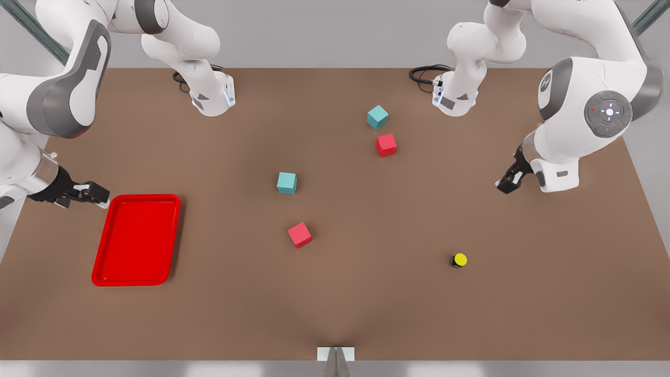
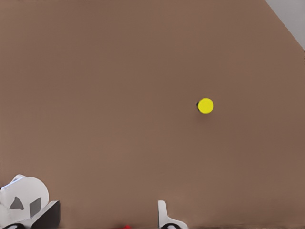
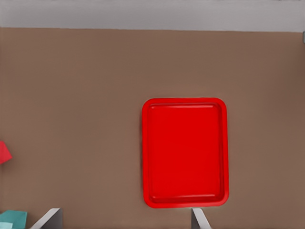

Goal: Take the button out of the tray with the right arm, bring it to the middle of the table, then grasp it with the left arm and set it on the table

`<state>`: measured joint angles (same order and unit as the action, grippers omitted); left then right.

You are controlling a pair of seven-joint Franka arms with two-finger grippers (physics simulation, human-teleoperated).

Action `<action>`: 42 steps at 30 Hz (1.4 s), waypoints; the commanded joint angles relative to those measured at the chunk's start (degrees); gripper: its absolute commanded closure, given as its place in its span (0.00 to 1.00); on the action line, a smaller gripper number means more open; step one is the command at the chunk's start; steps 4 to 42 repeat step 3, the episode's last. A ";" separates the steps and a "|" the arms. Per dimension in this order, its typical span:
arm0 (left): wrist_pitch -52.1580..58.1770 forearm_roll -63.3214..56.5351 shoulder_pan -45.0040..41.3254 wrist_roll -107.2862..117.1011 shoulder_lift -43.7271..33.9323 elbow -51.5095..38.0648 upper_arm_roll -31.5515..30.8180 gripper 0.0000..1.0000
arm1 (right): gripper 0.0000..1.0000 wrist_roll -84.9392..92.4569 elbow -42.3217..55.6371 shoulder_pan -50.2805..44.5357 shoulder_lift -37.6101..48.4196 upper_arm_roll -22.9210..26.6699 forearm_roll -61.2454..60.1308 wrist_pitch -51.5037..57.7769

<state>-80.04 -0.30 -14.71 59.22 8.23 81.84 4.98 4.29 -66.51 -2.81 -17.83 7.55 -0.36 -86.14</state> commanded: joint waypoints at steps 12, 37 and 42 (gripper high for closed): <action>-3.72 -0.23 -0.41 -65.37 -0.41 0.87 -0.67 0.00 | 0.00 0.11 -0.02 0.00 0.07 0.01 -0.17 -0.69; -3.72 -0.23 -0.41 -65.37 -0.41 0.87 -0.67 0.00 | 0.00 0.11 -0.02 0.00 0.07 0.01 -0.17 -0.69; -3.72 -0.23 -0.41 -65.37 -0.41 0.87 -0.67 0.00 | 0.00 0.11 -0.02 0.00 0.07 0.01 -0.17 -0.69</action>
